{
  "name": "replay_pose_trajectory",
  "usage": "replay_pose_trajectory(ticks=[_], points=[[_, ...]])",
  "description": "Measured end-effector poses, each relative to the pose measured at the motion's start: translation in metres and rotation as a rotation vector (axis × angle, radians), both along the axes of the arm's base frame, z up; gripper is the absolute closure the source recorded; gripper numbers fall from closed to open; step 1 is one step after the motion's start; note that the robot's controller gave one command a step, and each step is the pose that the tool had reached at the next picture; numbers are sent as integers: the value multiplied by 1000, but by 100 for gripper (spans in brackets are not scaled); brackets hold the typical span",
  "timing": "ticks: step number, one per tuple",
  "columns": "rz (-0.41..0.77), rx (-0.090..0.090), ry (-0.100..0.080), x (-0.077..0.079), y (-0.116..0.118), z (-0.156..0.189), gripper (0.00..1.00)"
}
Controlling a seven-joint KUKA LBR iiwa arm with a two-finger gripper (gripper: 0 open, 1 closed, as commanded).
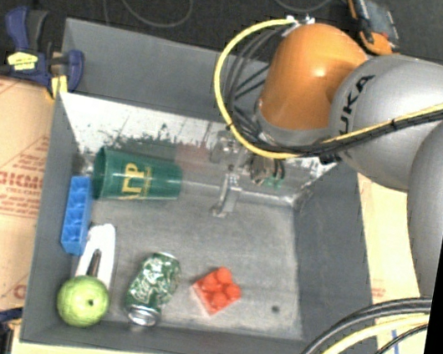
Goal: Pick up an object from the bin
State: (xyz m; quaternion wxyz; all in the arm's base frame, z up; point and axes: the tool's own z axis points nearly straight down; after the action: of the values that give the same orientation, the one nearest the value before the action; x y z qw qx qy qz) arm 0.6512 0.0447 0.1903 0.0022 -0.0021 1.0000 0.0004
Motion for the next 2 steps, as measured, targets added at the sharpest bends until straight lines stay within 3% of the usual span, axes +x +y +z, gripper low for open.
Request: replay_pose_trajectory(ticks=[1, 2], points=[[22, -1, -5, -49, -36, -53, 0], [16, -2, 8, -58, -57, -90, 0]])
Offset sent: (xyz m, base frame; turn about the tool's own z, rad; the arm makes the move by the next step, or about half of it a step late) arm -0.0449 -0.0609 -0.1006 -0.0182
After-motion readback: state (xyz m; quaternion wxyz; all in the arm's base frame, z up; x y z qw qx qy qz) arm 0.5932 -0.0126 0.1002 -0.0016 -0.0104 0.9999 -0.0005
